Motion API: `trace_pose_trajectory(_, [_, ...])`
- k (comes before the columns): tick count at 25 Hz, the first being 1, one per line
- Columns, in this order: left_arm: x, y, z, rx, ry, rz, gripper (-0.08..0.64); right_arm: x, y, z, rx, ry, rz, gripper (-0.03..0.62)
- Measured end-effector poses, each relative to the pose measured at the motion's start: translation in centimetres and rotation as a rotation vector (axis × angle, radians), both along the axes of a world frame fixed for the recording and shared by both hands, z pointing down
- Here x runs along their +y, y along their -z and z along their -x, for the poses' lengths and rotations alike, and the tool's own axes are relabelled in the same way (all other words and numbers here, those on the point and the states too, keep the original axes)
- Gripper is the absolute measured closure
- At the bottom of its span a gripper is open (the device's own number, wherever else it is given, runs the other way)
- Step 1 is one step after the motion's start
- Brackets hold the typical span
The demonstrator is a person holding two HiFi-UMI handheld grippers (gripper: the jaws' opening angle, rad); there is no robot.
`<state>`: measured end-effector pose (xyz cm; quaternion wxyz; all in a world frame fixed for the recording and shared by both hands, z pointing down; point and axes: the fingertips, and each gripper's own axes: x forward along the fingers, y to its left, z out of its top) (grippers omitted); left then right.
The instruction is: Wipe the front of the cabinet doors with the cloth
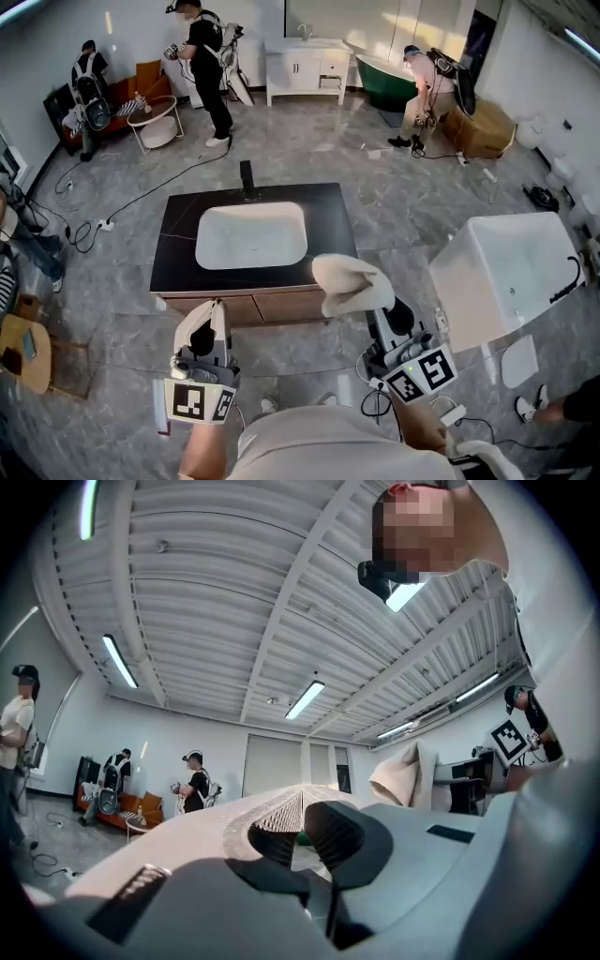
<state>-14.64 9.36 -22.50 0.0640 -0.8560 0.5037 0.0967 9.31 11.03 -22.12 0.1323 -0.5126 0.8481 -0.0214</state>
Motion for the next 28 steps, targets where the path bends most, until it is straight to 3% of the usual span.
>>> trace_pose_trajectory(8, [-0.9,-0.6,-0.5,-0.079,0.009,0.000,0.541,0.7,0.6,1.6,0.094,0.058,-0.089,0.525])
trace_pose_trajectory(19, [-1.6,-0.6,-0.2,-0.064,0.011,0.005,0.541,-0.4,0.3,1.4,0.107,0.058,-0.071,0.525])
trace_pose_trajectory(28, [-2.3,0.2,2.0,-0.057,0.035,-0.003,0.541,-1.9,0.8,3.7,0.109,0.080,-0.075,0.525])
